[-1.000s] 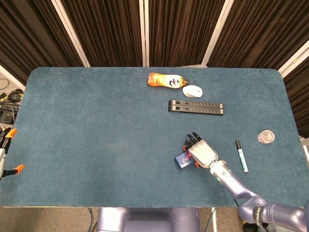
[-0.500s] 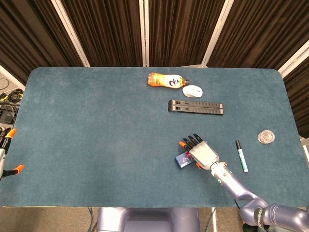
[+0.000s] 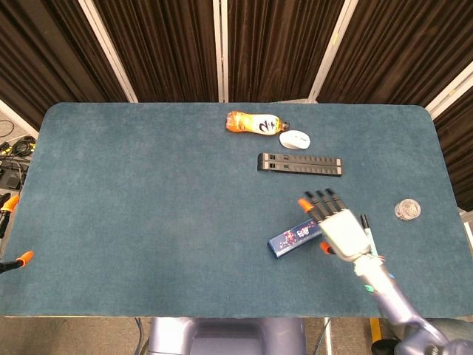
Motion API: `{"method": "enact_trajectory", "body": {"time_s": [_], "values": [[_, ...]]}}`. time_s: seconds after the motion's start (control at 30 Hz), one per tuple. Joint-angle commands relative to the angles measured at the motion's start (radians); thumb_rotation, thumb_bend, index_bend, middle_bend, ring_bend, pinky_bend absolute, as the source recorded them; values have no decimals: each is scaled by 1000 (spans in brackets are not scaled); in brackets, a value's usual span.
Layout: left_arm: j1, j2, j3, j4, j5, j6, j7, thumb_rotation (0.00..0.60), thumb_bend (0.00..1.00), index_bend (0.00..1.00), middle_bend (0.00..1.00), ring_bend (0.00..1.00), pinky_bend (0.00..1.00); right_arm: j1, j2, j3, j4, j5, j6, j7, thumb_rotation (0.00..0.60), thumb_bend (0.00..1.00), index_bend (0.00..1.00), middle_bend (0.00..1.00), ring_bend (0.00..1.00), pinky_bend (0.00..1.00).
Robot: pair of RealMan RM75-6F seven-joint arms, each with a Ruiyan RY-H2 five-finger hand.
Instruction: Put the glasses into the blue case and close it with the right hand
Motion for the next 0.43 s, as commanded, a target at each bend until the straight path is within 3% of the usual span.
{"method": "enact_trajectory", "body": {"time_s": [0.03,0.2,0.43], "values": [[4,-1,2,9,20,14,-21,600,0,0,0,0,0,-104,41,-3,47,-62,147,162,600,0,0,0,0,0],[10,2,6,28,46,30,-60,600,0,0,0,0,0,-176,38,-11,92,-47,214,252,600,0,0,0,0,0],[19,4,11,40,61,42,-82,600,0,0,0,0,0,-224,15,-6,126,-26,229,264,600,0,0,0,0,0]]}}
